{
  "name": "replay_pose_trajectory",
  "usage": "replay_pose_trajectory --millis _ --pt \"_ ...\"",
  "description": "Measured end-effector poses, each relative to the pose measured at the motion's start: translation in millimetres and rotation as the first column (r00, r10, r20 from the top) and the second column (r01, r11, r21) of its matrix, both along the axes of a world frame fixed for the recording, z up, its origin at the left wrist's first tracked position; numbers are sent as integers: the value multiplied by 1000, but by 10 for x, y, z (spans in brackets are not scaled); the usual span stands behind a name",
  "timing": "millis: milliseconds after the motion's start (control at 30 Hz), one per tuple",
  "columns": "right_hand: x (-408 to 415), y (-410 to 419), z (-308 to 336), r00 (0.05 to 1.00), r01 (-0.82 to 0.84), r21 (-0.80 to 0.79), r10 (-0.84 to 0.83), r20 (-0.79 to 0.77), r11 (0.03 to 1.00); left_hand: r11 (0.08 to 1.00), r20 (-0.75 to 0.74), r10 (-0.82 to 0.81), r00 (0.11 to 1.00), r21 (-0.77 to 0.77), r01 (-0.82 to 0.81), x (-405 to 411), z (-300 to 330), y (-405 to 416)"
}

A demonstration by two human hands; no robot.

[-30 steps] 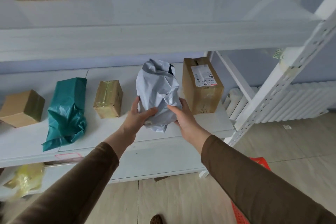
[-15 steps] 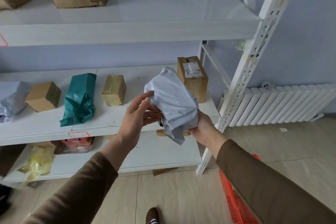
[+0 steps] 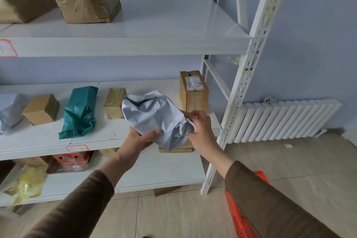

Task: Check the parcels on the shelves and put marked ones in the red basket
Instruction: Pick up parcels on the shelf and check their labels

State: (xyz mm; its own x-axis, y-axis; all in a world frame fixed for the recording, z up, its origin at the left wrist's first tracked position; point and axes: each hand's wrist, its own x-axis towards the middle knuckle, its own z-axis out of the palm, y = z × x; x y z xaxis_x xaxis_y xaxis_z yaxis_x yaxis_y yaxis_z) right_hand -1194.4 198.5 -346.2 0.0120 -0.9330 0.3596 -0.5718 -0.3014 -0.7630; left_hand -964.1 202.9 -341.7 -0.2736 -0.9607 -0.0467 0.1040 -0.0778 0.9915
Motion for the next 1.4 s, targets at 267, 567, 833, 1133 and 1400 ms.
replay_pose_trajectory --millis 267,567,833,1133,1400 --pt "-87 135 -38 617 -403 464 -140 774 789 820 350 390 852 -553 -148 -127 -31 130" --pt "-122 118 -135 447 -647 486 -224 866 587 210 382 760 526 -910 357 -5 -222 -120" --pt "-162 119 -37 533 -349 382 -155 832 856 641 628 460 628 -724 255 -16 -324 -2" --pt "62 133 -65 836 -100 120 18 549 988 999 96 -24 995 41 21 -301 -161 -11" --pt "34 14 -41 803 -149 174 17 595 973 980 -83 66 994 192 -49 -311 -278 -153"
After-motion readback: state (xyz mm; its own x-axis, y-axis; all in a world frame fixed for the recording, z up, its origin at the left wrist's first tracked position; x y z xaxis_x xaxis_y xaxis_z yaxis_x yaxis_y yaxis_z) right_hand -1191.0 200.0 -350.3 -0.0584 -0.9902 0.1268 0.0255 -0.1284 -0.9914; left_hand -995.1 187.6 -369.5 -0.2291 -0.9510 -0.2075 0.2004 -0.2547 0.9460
